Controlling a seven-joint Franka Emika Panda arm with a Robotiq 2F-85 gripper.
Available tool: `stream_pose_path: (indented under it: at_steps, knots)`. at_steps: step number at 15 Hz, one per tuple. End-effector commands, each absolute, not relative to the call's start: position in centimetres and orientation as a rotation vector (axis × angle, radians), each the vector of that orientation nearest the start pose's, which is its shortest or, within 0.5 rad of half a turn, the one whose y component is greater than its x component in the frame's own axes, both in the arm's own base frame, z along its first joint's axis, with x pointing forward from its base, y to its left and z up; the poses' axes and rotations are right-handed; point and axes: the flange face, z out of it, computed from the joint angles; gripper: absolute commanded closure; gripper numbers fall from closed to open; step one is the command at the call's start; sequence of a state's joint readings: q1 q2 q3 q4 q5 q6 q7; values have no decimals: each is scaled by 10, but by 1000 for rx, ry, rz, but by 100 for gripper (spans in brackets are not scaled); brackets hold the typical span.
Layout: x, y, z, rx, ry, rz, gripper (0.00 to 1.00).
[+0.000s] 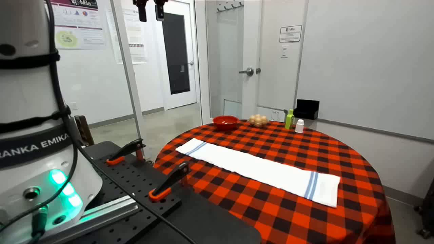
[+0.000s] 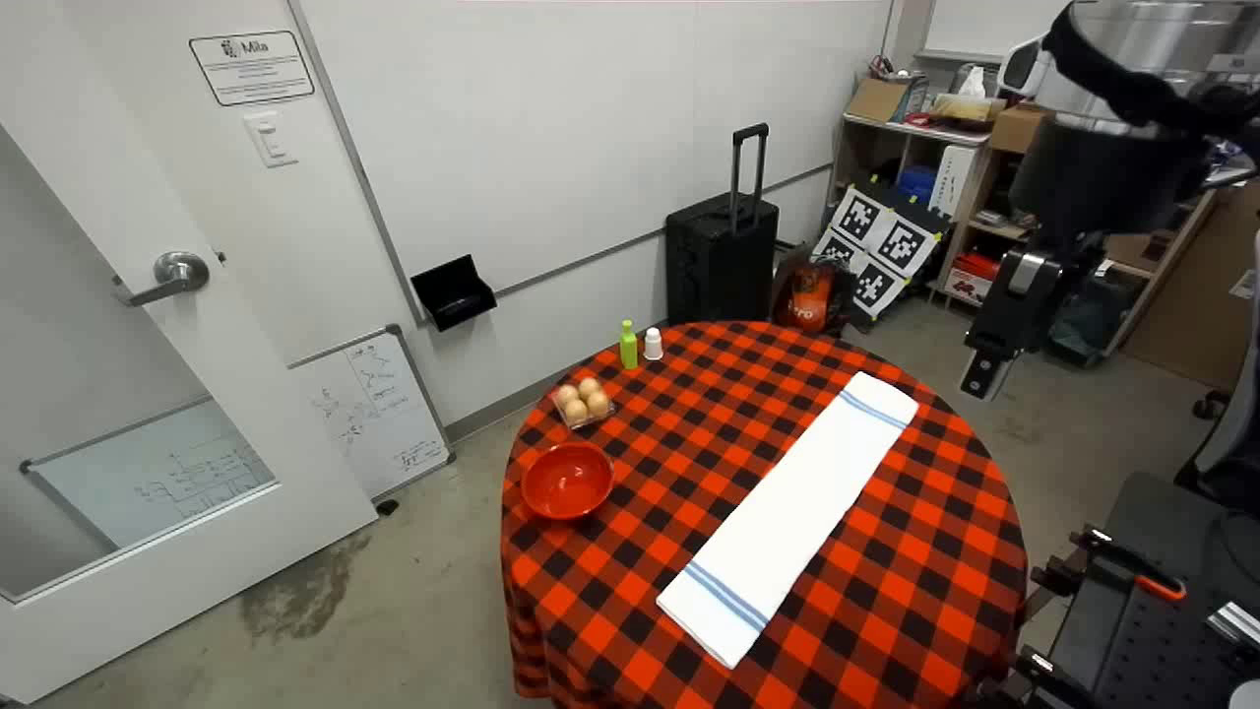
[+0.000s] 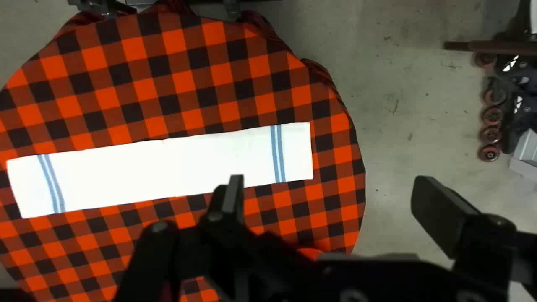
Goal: Fold the towel
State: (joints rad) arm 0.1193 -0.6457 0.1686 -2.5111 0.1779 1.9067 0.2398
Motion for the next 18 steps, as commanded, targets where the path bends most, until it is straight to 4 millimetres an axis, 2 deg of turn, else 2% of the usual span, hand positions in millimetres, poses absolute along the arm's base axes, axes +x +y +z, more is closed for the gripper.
stream_pose_path:
  at_steps: [1,3,5,9,13,18]
  knots:
    - [342,119,496,-3066,60,-29,0]
    - [346,124,491,-3079,50,-35,0]
    - [359,125,485,-3087,55,-163,0]
    - [394,117,451,-3121,16,-196,0]
    - [435,88,401,-3186,46,-165,0]
    - [473,25,327,-3224,101,-82,0]
